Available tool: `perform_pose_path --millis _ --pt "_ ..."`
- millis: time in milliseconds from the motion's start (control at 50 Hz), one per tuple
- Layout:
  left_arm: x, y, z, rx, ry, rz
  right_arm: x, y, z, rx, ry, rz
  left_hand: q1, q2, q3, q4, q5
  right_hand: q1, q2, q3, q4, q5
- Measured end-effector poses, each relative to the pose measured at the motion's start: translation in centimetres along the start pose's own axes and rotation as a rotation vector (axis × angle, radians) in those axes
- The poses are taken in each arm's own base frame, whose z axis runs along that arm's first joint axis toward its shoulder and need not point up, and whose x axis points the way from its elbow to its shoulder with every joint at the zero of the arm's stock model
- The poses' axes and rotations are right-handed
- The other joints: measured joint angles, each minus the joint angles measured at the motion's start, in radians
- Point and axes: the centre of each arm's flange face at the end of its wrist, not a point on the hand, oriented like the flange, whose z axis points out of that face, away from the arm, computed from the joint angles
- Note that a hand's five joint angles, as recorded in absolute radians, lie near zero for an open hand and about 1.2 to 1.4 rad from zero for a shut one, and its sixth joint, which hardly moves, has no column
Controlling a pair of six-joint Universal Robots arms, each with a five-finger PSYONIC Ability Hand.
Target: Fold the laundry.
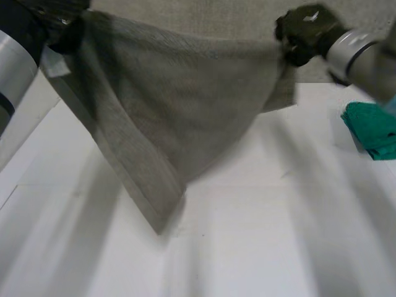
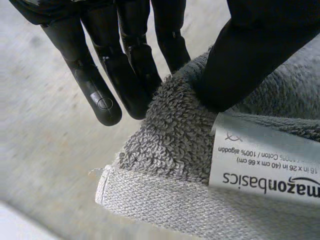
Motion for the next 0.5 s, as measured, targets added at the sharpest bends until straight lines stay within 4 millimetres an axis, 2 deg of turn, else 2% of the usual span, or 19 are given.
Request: perform_pose_path --millis 20,60,100,180,220,240,360,440,500 --pt "-0.4 0.8 0.6 -0.015 -0.027 0.007 0.7 -1.7 -1.6 -0.021 0.021 -0.087 0.000 0.000 0.000 0.000 0.000 0.000 0.000 0.000 0.000 0.000" --pt "-0.5 1.4 0.9 -0.026 -0.041 0.011 0.8 -2.7 -2.8 -0.040 0.026 -0.137 0.000 0.000 0.000 0.000 0.000 0.000 0.000 0.000 0.000 0.001" --pt "-0.4 2.5 1.5 -0.050 -0.051 0.014 0.6 -4.2 -4.9 -0.080 0.016 -0.202 0.000 0.000 0.000 0.000 0.000 0.000 0.000 0.000 0.000 0.001" --pt "0.9 4.4 1.9 -0.099 -0.018 0.011 -0.6 -5.4 -7.8 -0.123 -0.015 -0.229 0.000 0.000 0.000 0.000 0.000 0.000 0.000 0.000 0.000 0.001" --pt "1.4 5.0 1.9 -0.114 -0.004 0.009 -0.9 -5.6 -8.5 -0.133 -0.023 -0.229 0.000 0.000 0.000 0.000 0.000 0.000 0.000 0.000 0.000 0.001" --pt "2.6 6.3 2.1 -0.150 0.029 0.006 -1.6 -5.7 -9.6 -0.157 -0.038 -0.224 0.000 0.000 0.000 0.000 0.000 0.000 0.000 0.000 0.000 0.001" --pt "6.1 10.2 2.4 -0.254 0.127 -0.002 -3.5 -4.2 -11.4 -0.250 -0.074 -0.231 0.000 0.000 0.000 0.000 0.000 0.000 0.000 0.000 0.000 0.003" --pt "9.0 13.5 3.3 -0.322 0.191 -0.006 -4.9 -1.0 -10.8 -0.369 -0.101 -0.292 0.000 0.000 0.000 0.000 0.000 0.000 0.000 0.000 0.000 0.005" --pt "10.1 14.8 4.3 -0.329 0.198 -0.006 -5.4 1.1 -9.7 -0.430 -0.109 -0.333 0.000 0.000 0.000 0.000 0.000 0.000 0.000 0.000 0.000 0.006"
